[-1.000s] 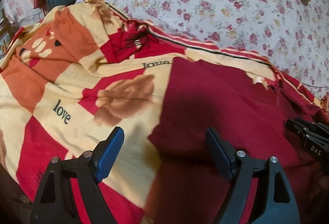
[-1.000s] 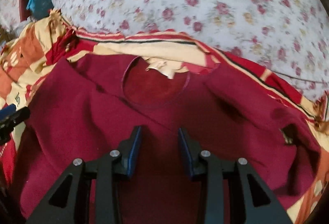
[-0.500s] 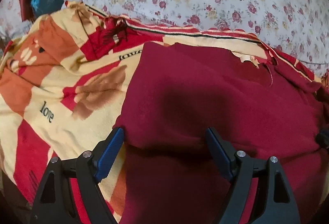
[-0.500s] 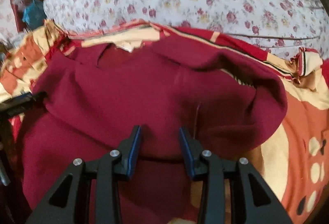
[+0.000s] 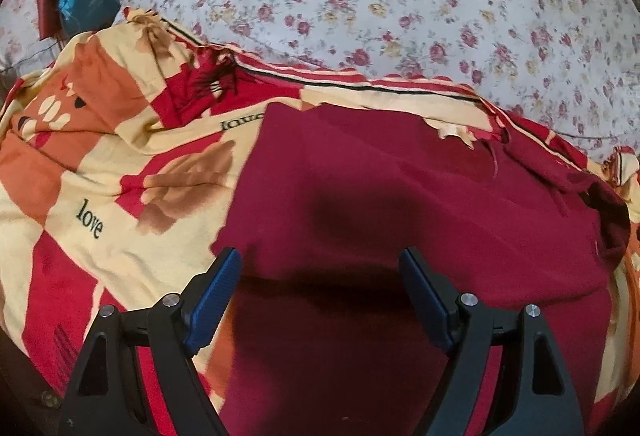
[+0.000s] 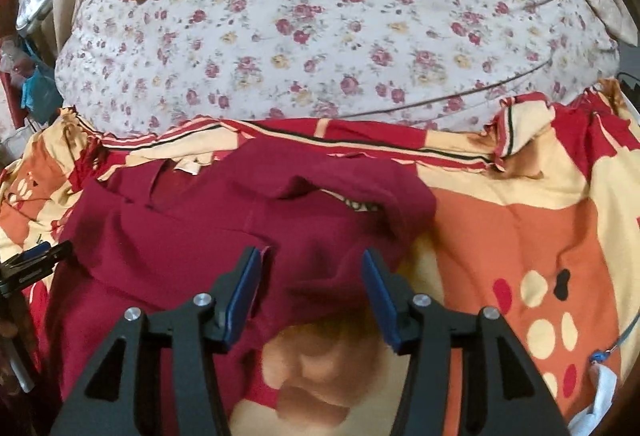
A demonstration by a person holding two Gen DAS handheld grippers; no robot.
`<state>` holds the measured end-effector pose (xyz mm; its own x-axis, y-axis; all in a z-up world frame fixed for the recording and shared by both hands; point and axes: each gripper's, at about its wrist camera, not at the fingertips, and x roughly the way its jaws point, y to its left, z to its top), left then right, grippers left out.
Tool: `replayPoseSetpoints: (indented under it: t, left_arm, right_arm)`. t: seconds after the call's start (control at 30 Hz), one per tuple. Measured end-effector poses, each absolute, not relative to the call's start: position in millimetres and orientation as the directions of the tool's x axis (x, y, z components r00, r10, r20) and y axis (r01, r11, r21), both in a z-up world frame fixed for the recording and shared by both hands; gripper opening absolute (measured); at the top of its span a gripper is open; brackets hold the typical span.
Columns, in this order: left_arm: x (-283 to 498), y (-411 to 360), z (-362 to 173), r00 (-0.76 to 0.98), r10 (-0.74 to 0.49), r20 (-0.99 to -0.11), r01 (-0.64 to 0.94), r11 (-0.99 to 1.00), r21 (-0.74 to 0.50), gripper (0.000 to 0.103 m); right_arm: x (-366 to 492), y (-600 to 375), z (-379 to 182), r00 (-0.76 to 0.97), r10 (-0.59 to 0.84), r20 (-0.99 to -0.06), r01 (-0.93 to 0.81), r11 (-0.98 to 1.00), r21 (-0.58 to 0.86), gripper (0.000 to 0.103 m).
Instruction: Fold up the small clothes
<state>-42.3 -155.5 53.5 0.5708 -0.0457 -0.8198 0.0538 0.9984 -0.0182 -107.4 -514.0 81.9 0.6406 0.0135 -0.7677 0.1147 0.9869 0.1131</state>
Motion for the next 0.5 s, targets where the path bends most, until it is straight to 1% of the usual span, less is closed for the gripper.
replayPoseSetpoints:
  t: [0.1, 0.2, 0.37, 0.5]
  left_arm:
    - [-43, -165, 49, 0.561, -0.044, -0.826, 0.078, 0.997, 0.000, 0.063]
    - [-43, -166, 46, 0.554, -0.044, -0.831, 0.088, 0.996, 0.006, 0.063]
    - [-40, -161, 44, 0.550, -0.053, -0.834, 0.076, 0.997, -0.013, 0.063]
    - [-38, -159, 45, 0.548, -0.060, -0.834, 0.076, 0.997, -0.022, 0.063]
  right_arm:
    - [-93, -498, 80, 0.652, 0.028, -0.758, 0.065, 0.994, 0.093, 0.057]
    - [-72, -479, 75, 0.657, 0.026, -0.753, 0.022, 0.998, 0.054, 0.068]
    - [-23, -445, 58, 0.630, 0.020, -0.777, -0.061, 0.998, -0.024, 0.069]
    - [21, -420, 28, 0.586, -0.070, -0.807, -0.110, 0.980, -0.164, 0.069]
